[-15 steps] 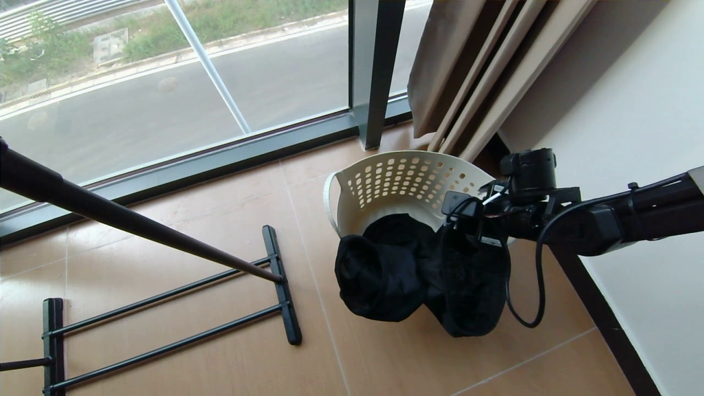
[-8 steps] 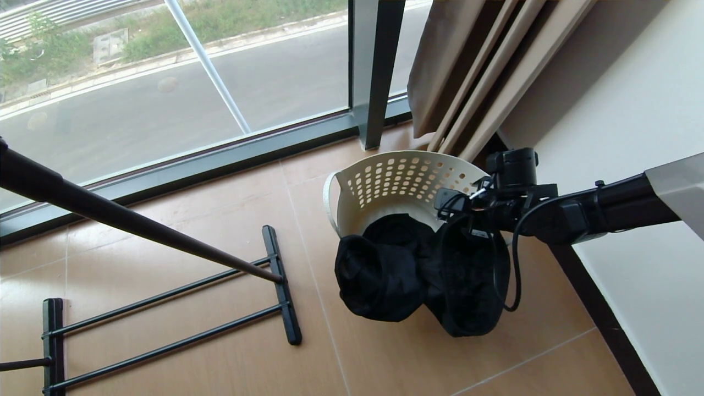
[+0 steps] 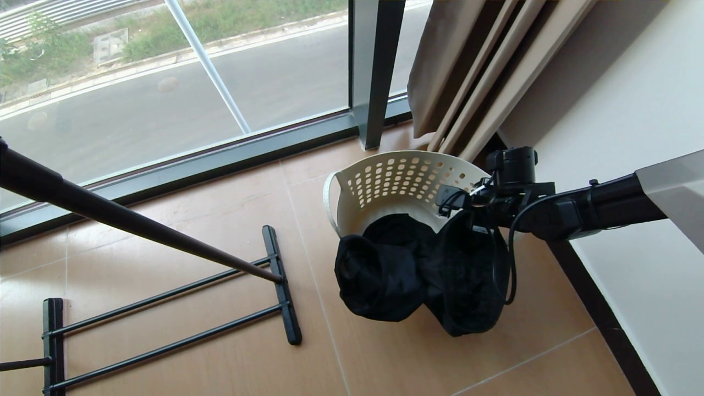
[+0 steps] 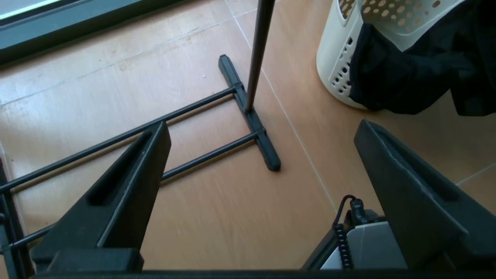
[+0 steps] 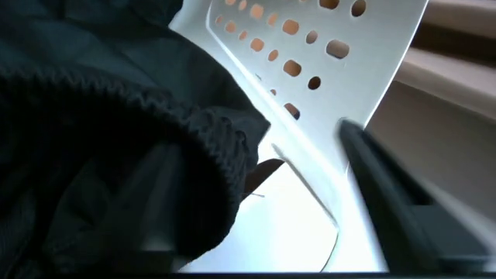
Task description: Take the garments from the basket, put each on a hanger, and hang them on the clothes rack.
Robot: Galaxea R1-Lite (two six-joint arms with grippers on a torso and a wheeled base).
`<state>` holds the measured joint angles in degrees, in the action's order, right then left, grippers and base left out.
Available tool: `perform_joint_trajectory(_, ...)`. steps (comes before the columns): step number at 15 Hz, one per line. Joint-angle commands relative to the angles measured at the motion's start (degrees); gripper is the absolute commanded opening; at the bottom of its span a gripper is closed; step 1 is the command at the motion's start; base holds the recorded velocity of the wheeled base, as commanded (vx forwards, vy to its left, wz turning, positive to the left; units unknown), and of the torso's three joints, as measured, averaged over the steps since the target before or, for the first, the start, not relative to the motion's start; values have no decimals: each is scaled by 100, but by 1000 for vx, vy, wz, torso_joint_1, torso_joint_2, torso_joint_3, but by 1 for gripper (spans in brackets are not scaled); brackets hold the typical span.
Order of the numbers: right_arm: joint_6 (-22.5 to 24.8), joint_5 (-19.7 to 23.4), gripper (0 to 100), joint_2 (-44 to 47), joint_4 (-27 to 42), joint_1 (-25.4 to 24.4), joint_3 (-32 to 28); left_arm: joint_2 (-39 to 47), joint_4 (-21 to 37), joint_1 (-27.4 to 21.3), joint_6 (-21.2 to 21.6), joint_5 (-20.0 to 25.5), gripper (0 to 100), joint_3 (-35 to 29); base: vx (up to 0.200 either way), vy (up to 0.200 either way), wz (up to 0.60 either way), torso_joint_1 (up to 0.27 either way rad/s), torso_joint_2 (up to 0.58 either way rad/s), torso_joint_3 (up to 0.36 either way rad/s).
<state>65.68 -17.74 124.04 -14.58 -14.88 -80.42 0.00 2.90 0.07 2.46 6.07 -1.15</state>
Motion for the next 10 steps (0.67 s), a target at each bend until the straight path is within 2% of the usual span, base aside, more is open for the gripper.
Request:
perform_joint_trajectory(1,-12,7,0,-152,-19,-23,158,9,0,-7,0,-1,100,0,0,0,0,0,0,0)
perform_joint_trajectory(5,-20,16,0,-697,-19,-67,624,0,0,-7,0,-1,100,0,0,0,0,0,0,0)
perform_joint_trajectory(6,-64,42,0,-1215,-27,-146,1125,0,0,1,0,-1,100,0,0,0,0,0,0,0)
perform_joint_trajectory(10,-451,25,0,-2472,-10,-304,2074,9,0,1,0,-1,100,0,0,0,0,0,0,0)
